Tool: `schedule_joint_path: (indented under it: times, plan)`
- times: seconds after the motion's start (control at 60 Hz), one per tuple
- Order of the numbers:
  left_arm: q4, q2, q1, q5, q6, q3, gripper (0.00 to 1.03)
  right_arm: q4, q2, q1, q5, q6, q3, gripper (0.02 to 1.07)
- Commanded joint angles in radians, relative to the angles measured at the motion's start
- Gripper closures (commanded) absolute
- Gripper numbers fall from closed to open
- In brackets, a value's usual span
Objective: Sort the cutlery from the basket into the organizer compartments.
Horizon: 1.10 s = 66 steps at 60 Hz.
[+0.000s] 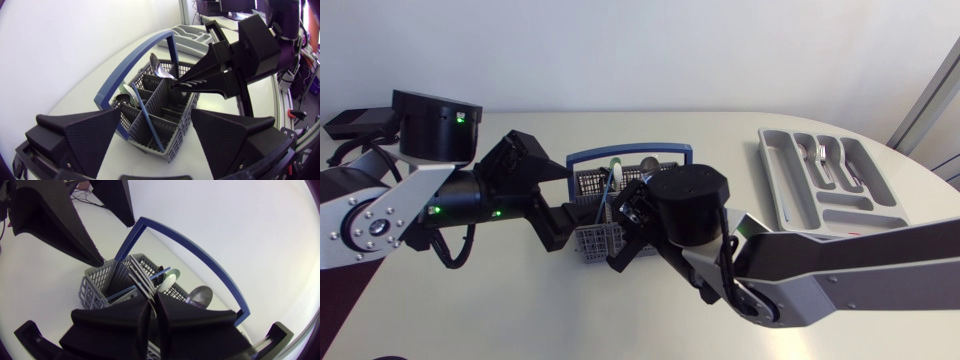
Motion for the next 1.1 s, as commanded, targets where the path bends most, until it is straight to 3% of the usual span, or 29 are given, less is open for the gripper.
schedule_joint_path:
  times: [0.0, 0.283, 0.533, 1.083]
  plan:
    - [-0.004, -0.018, 0.009, 0.012, -0.008, -0.021, 0.07, 0.002, -0.036, 0.004, -0.017, 0.002, -0.031, 1.01]
    - [0.004, -0.027, 0.012, 0.014, -0.001, -0.04, 0.07, -0.071, -0.159, 0.0, -0.074, 0.008, -0.03, 1.01]
    - [0.024, -0.029, 0.016, 0.014, 0.012, -0.063, 0.07, -0.242, -0.311, -0.003, -0.15, 0.069, 0.028, 1.01]
    - [0.03, -0.015, -0.019, -0.001, 0.012, -0.065, 0.07, -0.472, -0.572, -0.086, -0.299, 0.206, 0.099, 1.01]
